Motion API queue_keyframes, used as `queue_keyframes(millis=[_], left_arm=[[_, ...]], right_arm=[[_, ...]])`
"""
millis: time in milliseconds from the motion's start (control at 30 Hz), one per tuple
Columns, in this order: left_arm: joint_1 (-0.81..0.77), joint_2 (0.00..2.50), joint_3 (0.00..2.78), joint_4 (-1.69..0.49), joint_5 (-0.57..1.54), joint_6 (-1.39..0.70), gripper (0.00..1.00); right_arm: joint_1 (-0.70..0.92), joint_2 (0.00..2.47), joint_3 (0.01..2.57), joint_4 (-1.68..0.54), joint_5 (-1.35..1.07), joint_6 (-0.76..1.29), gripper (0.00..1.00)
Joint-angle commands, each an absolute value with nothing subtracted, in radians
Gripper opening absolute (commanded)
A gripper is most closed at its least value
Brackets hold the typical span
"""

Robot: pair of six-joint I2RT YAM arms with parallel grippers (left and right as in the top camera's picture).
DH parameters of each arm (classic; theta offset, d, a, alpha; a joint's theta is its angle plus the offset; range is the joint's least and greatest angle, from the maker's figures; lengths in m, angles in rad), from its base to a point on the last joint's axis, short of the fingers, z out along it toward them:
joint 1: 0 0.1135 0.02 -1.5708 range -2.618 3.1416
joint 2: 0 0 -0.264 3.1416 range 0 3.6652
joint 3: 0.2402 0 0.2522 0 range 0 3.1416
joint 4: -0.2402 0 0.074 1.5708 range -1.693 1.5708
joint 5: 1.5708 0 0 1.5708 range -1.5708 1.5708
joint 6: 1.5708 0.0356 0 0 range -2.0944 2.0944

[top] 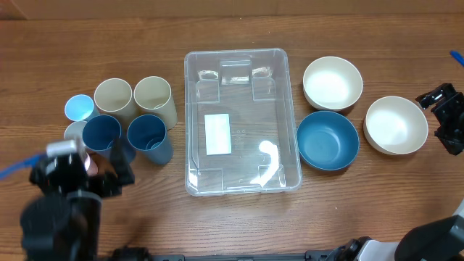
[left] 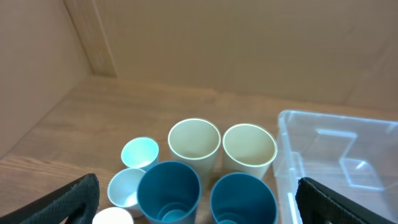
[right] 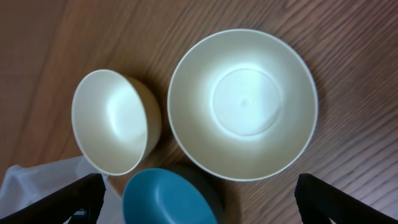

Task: Pack container
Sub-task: 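Reach the right gripper to the large cream bowl and grasp its rim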

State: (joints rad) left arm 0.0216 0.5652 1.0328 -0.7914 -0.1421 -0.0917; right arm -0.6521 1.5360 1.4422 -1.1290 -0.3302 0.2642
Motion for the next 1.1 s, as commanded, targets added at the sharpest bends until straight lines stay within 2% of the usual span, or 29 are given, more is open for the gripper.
queue_keyframes(millis=[0, 100, 400, 633, 833, 967, 1067], left_arm=[[0.024, 0.746, 1.187, -0.844, -0.173, -0.04, 1.0], [0.024, 0.85, 1.272, -0.892, -0.158, -0.04, 1.0], [0.024, 0.955, 1.311, -0.92, -0.16, -0.04, 1.0], [0.024, 0.969, 1.311, -0.957, -0.16, -0.04, 1.0], [0.024, 0.969, 1.311, -0.985, -0.16, -0.04, 1.0], [0.024, 0.969, 1.311, -0.991, -0.16, -0.04, 1.0], [0.024, 0.969, 1.311, -0.992, -0.16, -0.04, 1.0]], right_arm=[[-0.652, 1.563, 1.465, -1.123, -0.193, 0.303, 1.0], [-0.653, 1.592, 1.453, -1.11, -0.085, 0.371, 1.0], [-0.677, 1.774, 1.404, -1.01, -0.078, 0.424, 1.0], [-0.703, 1.895, 1.404, -0.995, -0.123, 0.423, 0.89], [-0.703, 1.958, 1.387, -0.961, -0.129, 0.423, 0.7], [-0.702, 1.972, 1.359, -0.924, -0.138, 0.424, 0.44], [-0.703, 1.971, 1.359, -0.921, -0.155, 0.424, 0.33]])
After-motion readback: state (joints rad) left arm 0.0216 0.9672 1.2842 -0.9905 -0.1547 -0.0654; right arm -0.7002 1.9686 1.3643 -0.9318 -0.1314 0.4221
